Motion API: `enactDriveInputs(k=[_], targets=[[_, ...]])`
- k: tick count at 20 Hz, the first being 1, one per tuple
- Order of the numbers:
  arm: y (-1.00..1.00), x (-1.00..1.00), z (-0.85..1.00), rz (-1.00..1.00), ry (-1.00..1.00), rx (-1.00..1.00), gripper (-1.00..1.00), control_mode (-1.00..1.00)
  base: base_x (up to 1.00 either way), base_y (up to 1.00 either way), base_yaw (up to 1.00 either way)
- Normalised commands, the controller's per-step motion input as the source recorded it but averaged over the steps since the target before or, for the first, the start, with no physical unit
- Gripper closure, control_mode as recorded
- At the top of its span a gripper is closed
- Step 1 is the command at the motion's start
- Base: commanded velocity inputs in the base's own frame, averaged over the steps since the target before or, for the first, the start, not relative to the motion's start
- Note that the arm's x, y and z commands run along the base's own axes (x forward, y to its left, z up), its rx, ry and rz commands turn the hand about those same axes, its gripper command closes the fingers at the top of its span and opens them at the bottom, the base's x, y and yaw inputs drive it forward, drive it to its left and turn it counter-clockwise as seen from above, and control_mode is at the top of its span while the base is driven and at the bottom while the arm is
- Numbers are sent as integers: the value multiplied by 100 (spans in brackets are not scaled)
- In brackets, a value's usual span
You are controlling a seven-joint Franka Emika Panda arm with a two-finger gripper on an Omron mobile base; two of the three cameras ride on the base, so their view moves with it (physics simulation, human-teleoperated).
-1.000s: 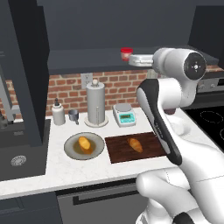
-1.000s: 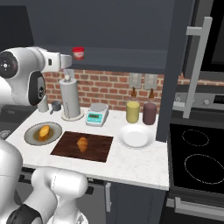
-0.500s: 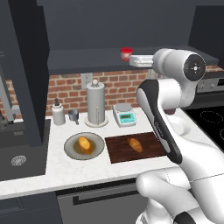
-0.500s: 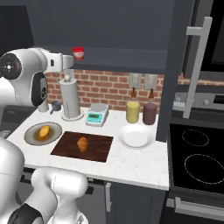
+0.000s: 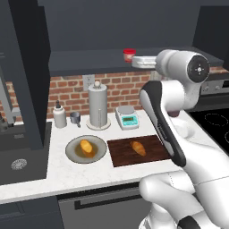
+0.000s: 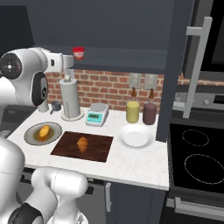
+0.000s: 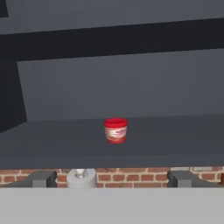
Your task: From the different types of pastries on the counter, select a croissant and place it on the cutting board. Then retrieve a jar of jam from the cabinet and place it alongside the croissant on the cutting board.
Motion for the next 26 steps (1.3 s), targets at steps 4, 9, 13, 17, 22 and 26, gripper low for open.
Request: enactDriveInputs(k=[4,9,13,17,22,26], targets=[[-9,30,0,0,6,0,-100,-100,0,0,0],[-1,92,6,0,10,1,-100,-100,0,0,0],[0,70,25,0,0,0,-100,-100,0,0,0],[0,58,2,0,5,0,-100,-100,0,0,0],[2,29,-24,6,3,-3,-100,-100,0,0,0],[1,12,-19,2,0,-3,-100,-100,0,0,0]])
